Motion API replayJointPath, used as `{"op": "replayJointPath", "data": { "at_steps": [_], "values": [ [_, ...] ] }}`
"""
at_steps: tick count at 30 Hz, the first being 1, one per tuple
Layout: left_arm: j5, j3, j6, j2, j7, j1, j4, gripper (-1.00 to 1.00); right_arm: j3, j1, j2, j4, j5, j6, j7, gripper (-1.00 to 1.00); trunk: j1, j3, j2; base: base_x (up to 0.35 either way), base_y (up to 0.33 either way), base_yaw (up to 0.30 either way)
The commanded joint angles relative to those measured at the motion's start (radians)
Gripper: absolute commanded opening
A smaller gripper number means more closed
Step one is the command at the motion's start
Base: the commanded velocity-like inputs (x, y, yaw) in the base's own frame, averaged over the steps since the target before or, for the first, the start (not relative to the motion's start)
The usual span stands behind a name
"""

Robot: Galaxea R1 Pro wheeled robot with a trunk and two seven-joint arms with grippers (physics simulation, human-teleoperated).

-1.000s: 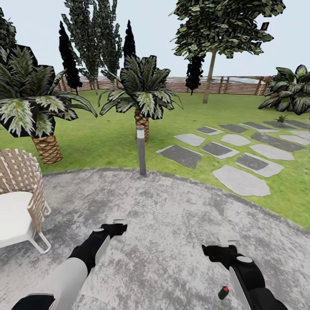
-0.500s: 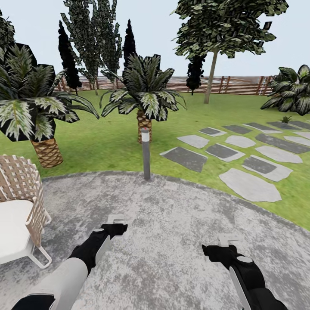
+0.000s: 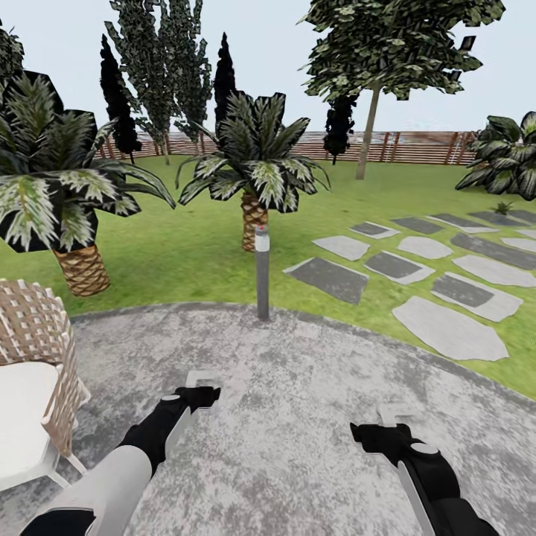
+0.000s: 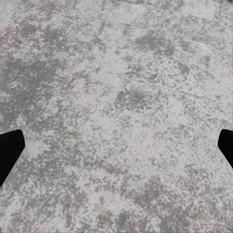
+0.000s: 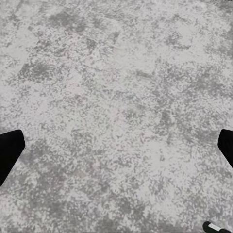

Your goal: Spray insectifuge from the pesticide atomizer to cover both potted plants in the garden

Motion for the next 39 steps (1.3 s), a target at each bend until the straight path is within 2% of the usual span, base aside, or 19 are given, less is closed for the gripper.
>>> {"op": "replayJointPath", "data": {
  "at_steps": [1,19,26,35,39],
  "values": [
    [0.001,0.000,0.006,-0.001,-0.001,0.000,-0.002,1.00,-0.001,-0.001,0.001,-0.001,-0.002,0.005,0.000,1.00,0.000,-0.001,0.000,0.279,0.221,-0.109],
    [0.001,0.000,0.006,-0.002,-0.001,0.000,-0.002,1.00,0.000,0.000,0.002,-0.001,-0.003,0.005,-0.001,1.00,0.000,0.002,0.000,0.292,0.190,-0.248],
    [0.001,0.000,0.006,-0.002,-0.001,0.000,-0.002,1.00,-0.001,0.000,0.002,-0.001,-0.003,0.006,-0.001,1.00,0.000,0.002,0.000,0.295,0.085,-0.269],
    [0.001,0.000,0.006,-0.002,-0.001,0.000,-0.002,1.00,-0.001,-0.001,0.002,-0.001,-0.003,0.006,-0.001,1.00,0.000,0.002,0.000,0.061,0.011,-0.269],
    [0.001,0.000,0.006,-0.002,-0.001,0.000,-0.002,1.00,-0.001,-0.001,0.002,-0.001,-0.003,0.006,-0.001,1.00,0.000,0.002,0.000,0.289,0.065,-0.267]
  ]
}}
